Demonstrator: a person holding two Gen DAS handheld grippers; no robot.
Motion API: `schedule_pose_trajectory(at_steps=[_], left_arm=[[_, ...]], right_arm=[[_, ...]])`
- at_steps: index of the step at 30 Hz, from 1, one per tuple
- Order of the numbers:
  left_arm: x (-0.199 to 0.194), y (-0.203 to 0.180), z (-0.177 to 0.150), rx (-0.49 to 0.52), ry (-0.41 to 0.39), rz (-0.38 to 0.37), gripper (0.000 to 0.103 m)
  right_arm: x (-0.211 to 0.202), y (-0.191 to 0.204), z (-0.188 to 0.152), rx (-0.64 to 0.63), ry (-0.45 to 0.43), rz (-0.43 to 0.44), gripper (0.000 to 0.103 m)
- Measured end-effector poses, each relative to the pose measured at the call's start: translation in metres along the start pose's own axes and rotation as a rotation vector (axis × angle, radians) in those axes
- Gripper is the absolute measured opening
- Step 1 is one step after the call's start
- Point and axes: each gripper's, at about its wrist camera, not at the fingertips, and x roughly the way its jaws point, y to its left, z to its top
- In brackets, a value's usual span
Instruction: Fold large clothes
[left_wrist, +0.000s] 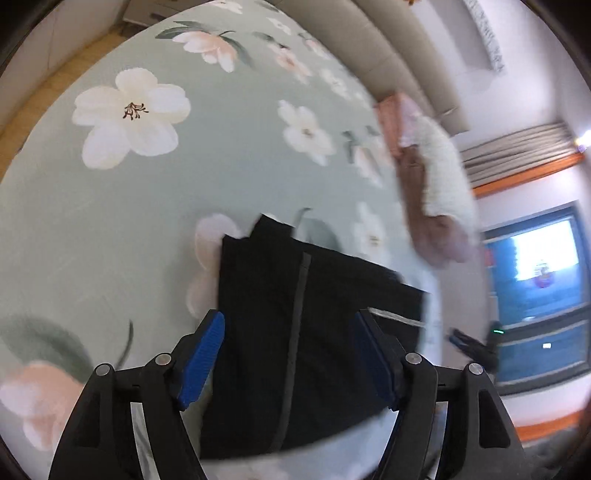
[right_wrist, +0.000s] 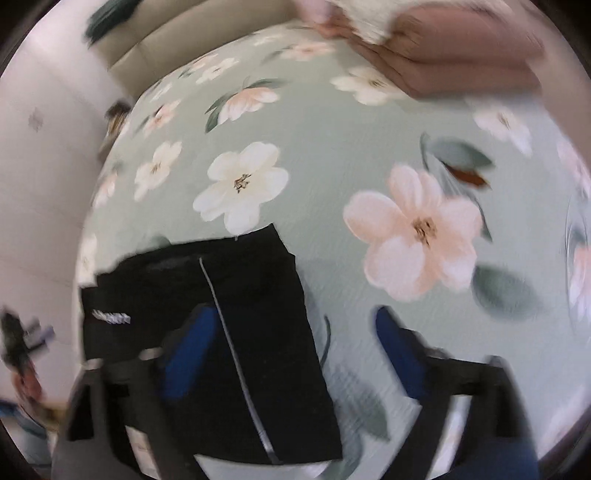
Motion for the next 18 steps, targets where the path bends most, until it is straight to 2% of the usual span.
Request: schedule_pose_trajectory(at_steps=[4,6,10,12,14,15,16,17,18], left_arm=[[0.049,0.016,0.012,-0.074,-0.016,-0.025,0.073],[0.068,0.022,0.014,-0.09,0.008,-0.026,0.073],[0.099,0.039,0.018,-0.108,0.054,-0.006,0.073],[0.118,0.047,0.021,-0.138,0.086,-0.025,0.073],[0.136,0.052,0.022,-0.18,0.112,-0.06,0.072],[0.139,0.051,0.022,-0.186,0.094,-0.06,0.072],[0.137,0.049,0.022,-0.173,0.052,-0.054,0.069],[0.13,0.042,0.021,-0.132,-0.014,-0.047,0.03],[0.127,0.034,0.019,-0.088,-0.03,-0.036,0.008]], right_arm=[[0.049,0.036,0.007,-0.201,-0.027,-0.058,0.092],[0.076,0.041,0.009,-0.265,-0.013,-0.051,0.091],[0.111,0.036,0.022,-0.309,-0.021,-0.052,0.091],[0.126,0.029,0.031,-0.281,-0.002,0.014,0.091],[0.146,0.025,0.036,-0.23,0.06,0.104,0.09],[0.15,0.026,0.036,-0.214,0.073,0.126,0.074],[0.149,0.031,0.033,-0.23,0.061,0.113,0.046],[0.142,0.038,0.028,-0.266,0.03,0.071,0.037],[0.13,0.048,0.02,-0.316,-0.029,0.006,0.027]])
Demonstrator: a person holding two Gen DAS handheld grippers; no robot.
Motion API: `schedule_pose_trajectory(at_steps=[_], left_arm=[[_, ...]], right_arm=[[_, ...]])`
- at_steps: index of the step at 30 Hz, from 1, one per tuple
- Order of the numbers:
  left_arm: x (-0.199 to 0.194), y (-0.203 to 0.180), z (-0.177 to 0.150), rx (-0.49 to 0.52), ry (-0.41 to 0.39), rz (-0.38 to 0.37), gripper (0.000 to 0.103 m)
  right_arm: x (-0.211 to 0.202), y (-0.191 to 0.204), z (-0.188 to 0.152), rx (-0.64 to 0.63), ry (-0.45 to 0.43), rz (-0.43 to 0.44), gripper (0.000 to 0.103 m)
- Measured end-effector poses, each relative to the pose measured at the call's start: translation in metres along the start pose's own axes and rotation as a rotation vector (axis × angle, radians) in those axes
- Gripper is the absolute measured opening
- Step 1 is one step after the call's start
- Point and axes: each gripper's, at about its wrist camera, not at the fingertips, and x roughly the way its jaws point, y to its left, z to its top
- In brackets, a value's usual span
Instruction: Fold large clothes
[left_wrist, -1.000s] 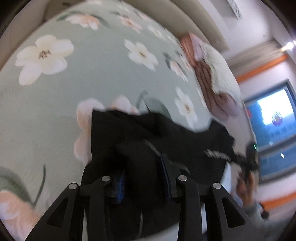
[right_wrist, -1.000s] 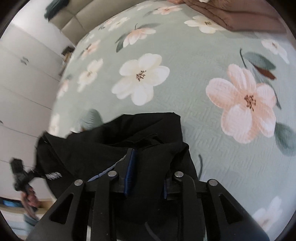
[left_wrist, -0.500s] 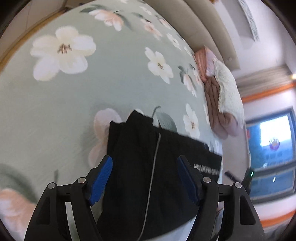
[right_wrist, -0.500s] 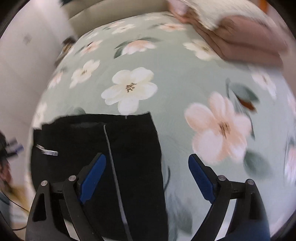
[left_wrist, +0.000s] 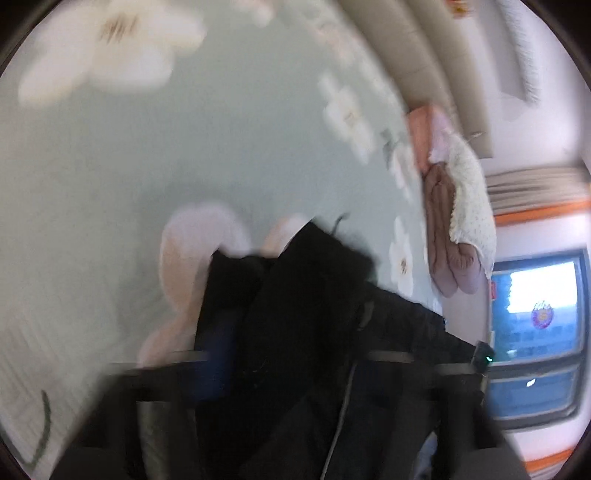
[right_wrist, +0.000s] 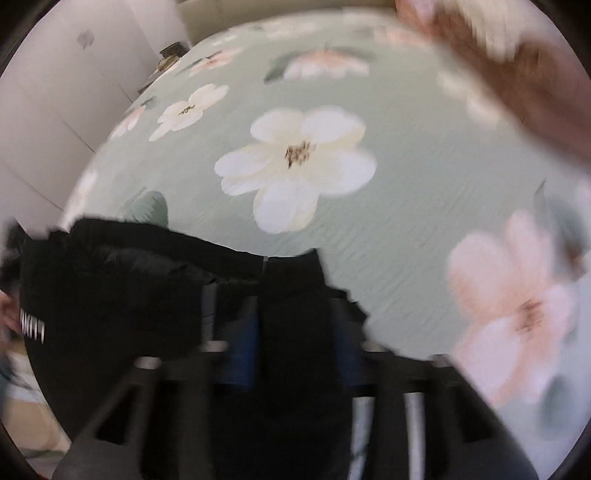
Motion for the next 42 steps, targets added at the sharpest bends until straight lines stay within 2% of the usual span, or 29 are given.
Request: schedule_pose_trajectory(at_steps=[2,4,6,7,9,11,13,14,16,19,21,23,24,25,26,28,30,31,34,37,39,42], left_arm=[[-0.016,-0.02,-0.009,0.083,-0.069,0.095,0.008],[-0.045,-0.046,-0.019,0.158,-0.15,0.136,0.008],[-0.074,-0.066,-0.017,0.184,-0.219,0.124,0.008],[-0.084,-0.075,-0.012,0.199,-0.248,0.103,0.008],[-0.092,-0.087,0.001,0.22,-0.288,0.089,0.008],[-0.083,-0.089,0.019,0.232,-0.316,0.108,0.008],[-0.064,-0.078,0.03,0.212,-0.306,0.142,0.008],[-0.046,-0.064,0.035,0.185,-0.274,0.173,0.008],[-0.015,-0.033,0.04,0.114,-0.214,0.195,0.009],[0.027,0.014,0.038,-0.019,-0.099,0.169,0.012],[0.035,0.022,0.036,-0.04,-0.088,0.147,0.015],[0.03,0.019,0.04,-0.025,-0.078,0.142,0.02],[0.025,0.019,0.045,-0.023,-0.062,0.135,0.022],[0.02,0.022,0.048,-0.034,-0.053,0.127,0.03],[0.015,0.028,0.051,-0.058,-0.048,0.12,0.039],[-0.011,0.038,0.056,-0.124,-0.075,0.104,0.04],[-0.042,0.026,0.054,-0.081,-0.15,0.165,0.04],[-0.057,0.012,0.049,-0.034,-0.178,0.187,0.04],[-0.08,-0.033,0.02,0.068,-0.191,0.167,0.04],[-0.076,-0.086,-0.028,0.195,-0.171,0.171,0.044],[-0.064,-0.115,-0.065,0.272,-0.155,0.157,0.045],[-0.045,-0.157,-0.125,0.461,-0.212,0.169,0.045]], right_arm=[[-0.026,0.015,-0.007,-0.051,-0.073,-0.107,0.022],[-0.051,0.024,-0.009,-0.078,-0.135,-0.194,0.019],[-0.078,0.027,-0.001,-0.089,-0.202,-0.261,0.018],[-0.086,0.025,0.007,-0.086,-0.227,-0.267,0.017],[-0.095,0.025,0.027,-0.078,-0.279,-0.293,0.017],[-0.085,0.026,0.045,-0.083,-0.3,-0.327,0.017],[-0.051,0.024,0.062,-0.077,-0.26,-0.351,0.017],[-0.029,0.023,0.066,-0.075,-0.221,-0.356,0.017],[0.026,0.017,0.066,-0.076,-0.103,-0.352,0.017],[0.08,0.008,0.052,-0.041,0.031,-0.307,0.02],[0.092,0.008,0.044,-0.029,0.052,-0.317,0.021],[0.091,0.009,0.044,-0.026,0.052,-0.335,0.025],[0.089,0.007,0.045,-0.014,0.058,-0.334,0.037],[0.084,0.003,0.046,0.009,0.064,-0.335,0.047],[0.073,0.0,0.046,0.039,0.049,-0.315,0.047],[0.04,-0.002,0.044,0.09,-0.009,-0.258,0.048],[-0.004,0.006,0.037,0.119,-0.075,-0.197,0.052],[-0.02,0.013,0.035,0.116,-0.094,-0.186,0.055],[-0.053,0.049,0.015,0.088,-0.094,-0.138,0.068],[-0.064,0.092,-0.011,0.079,-0.057,-0.051,0.069],[-0.072,0.125,-0.024,0.075,-0.08,-0.012,0.069],[-0.074,0.166,-0.039,0.045,-0.108,-0.025,0.069]])
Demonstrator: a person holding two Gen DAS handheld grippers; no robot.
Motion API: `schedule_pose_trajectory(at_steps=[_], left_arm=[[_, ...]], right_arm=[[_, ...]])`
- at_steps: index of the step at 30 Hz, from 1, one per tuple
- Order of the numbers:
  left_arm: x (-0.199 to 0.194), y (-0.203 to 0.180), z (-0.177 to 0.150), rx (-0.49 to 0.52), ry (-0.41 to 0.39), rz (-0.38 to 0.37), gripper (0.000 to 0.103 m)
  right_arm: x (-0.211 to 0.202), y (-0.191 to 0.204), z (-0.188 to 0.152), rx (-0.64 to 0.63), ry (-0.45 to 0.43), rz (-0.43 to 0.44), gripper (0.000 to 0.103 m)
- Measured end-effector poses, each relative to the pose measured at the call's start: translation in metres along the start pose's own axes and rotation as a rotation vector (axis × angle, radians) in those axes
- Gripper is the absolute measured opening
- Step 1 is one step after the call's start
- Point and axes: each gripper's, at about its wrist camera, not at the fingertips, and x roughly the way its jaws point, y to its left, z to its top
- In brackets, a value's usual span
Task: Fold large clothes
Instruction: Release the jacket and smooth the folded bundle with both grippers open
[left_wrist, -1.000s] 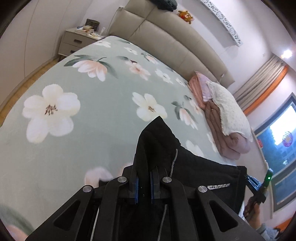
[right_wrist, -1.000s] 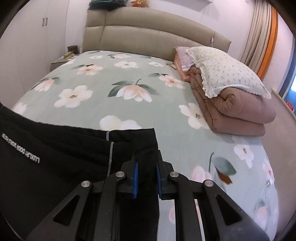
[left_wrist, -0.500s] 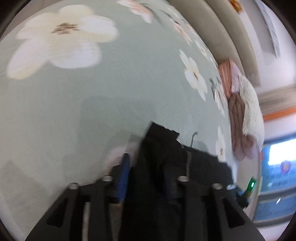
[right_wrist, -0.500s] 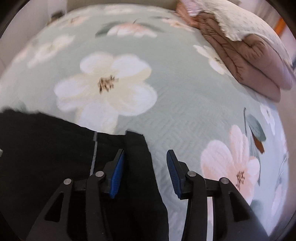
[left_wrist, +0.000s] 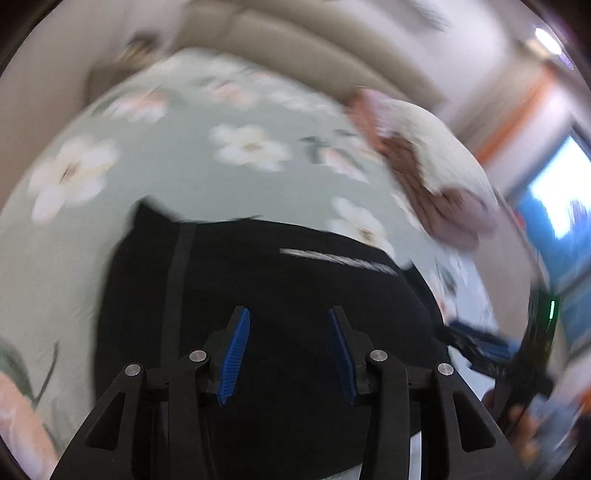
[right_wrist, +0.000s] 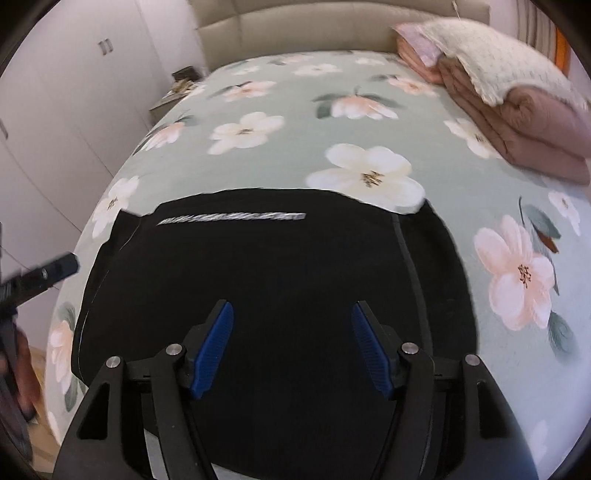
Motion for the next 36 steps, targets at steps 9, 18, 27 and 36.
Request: schedule_pose_trajectory(at_steps=[9,18,27,36], left_arm=[[0.096,-0.003,-0.049,-0.023,0.204,0.033,0.045],[0.056,-0.013,-0.004,-0.019,0.174,-0.031,0.045],[0.133,0.025,0.022,-0.13,0.256,0.07,0.057],[0.07,0.008,0.021,-0.077,0.19,0.062,0.058]], right_arm=[[0.082,0.035,-0.035,-0.123,0.16,-0.038,0.077],[0.037,0.04,0.012,-0.176,0.038,-0.066,0.07],[0.144,0.027,0.043,-0.089,0.269,-0.038,0.075],[0.056,0.021,0.015,-0.049,0.097,0.041,0.073]])
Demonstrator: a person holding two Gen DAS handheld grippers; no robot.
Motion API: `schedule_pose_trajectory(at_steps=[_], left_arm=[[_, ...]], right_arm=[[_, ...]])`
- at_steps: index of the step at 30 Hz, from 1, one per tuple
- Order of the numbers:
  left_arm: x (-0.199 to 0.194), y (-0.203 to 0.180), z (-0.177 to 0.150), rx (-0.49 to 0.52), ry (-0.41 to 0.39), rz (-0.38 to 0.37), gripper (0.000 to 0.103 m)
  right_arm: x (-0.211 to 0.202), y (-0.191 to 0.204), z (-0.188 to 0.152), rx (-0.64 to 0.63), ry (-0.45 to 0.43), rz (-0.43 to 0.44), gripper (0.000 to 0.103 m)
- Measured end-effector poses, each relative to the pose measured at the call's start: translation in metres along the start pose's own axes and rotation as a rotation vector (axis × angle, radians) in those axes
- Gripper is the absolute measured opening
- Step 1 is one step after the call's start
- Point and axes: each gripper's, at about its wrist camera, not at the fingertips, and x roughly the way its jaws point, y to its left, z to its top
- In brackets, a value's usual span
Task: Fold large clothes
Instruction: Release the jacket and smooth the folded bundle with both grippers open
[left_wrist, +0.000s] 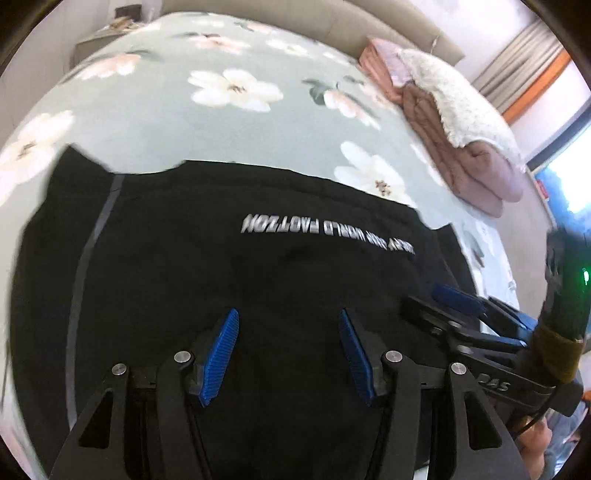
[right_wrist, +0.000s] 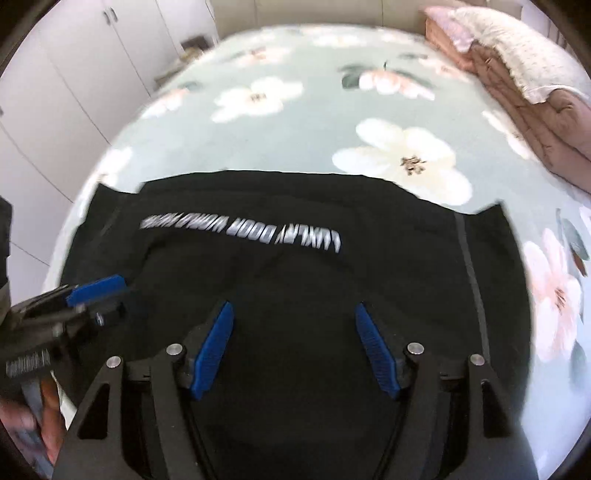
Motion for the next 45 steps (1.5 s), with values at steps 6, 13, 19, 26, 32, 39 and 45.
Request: schedule_pose_trajectory(at_steps=[6,13,19,26,32,39,45], left_arm=[[-0.04,0.022,-0.05,-0.148,-0.007,-0.009,0.058],[0.0,0.041,-0.052,-0.179,0.085,0.0,0.059],[-0.019,0.033,-0.07,-0.044,0.046,0.022,0.06],[-0.047,0.017,-0.086,-0.043,-0.026,0.126,0.061],[-0.028,-0.001,-0.114,0.088,0.004,0.284,0.064],[-0.038,-0.004,-0.108,0.144,-0.018,0.243,0.065],[-0.098,0.033,-0.081,0.142,-0.104,0.259,0.065]], right_arm=[[-0.024,0.01,-0.053,-0.015,0.064,-0.019,0.073],[0.021,0.005,-0.051,0.028,0.113,-0.053,0.08],[0.015,0.0,-0.052,0.049,0.093,-0.031,0.08],[-0.013,-0.005,-0.06,0.06,0.029,-0.052,0.08],[0.007,-0.001,-0.076,0.046,0.097,-0.095,0.081],[-0.002,-0.01,-0.065,0.051,0.065,-0.041,0.081],[-0.047,-0.07,-0.042,0.136,-0.05,-0.07,0.083]])
